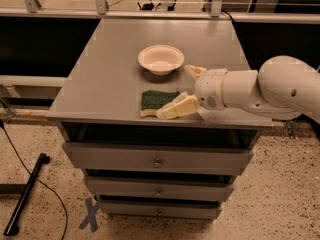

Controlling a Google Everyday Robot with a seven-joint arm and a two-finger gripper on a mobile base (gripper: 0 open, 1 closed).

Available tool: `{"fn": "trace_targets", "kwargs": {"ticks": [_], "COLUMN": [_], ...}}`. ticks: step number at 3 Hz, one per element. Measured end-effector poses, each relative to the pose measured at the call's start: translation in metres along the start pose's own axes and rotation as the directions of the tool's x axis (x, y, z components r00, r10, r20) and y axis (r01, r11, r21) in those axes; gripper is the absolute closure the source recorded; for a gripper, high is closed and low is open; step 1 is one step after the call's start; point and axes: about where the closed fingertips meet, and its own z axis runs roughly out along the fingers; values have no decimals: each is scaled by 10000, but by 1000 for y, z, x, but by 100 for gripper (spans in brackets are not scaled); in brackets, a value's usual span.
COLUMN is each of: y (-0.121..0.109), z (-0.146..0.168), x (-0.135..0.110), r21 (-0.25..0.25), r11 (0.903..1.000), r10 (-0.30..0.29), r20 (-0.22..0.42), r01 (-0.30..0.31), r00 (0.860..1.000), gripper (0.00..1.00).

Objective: Place sponge into paper bowl

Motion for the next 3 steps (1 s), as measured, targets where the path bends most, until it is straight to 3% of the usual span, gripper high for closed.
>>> {"fn": "trace_targets", "kwargs": {"ticks": [1, 3], "y": [0, 1], "z": [13, 18], "x": [9, 15], "r21": [-125, -250], "r11": [9996, 9987], "r10": [265, 450], "r20": [-89, -154], "r01": [-266, -454], "r00": [9996, 9989], "gripper": [26, 30]}}
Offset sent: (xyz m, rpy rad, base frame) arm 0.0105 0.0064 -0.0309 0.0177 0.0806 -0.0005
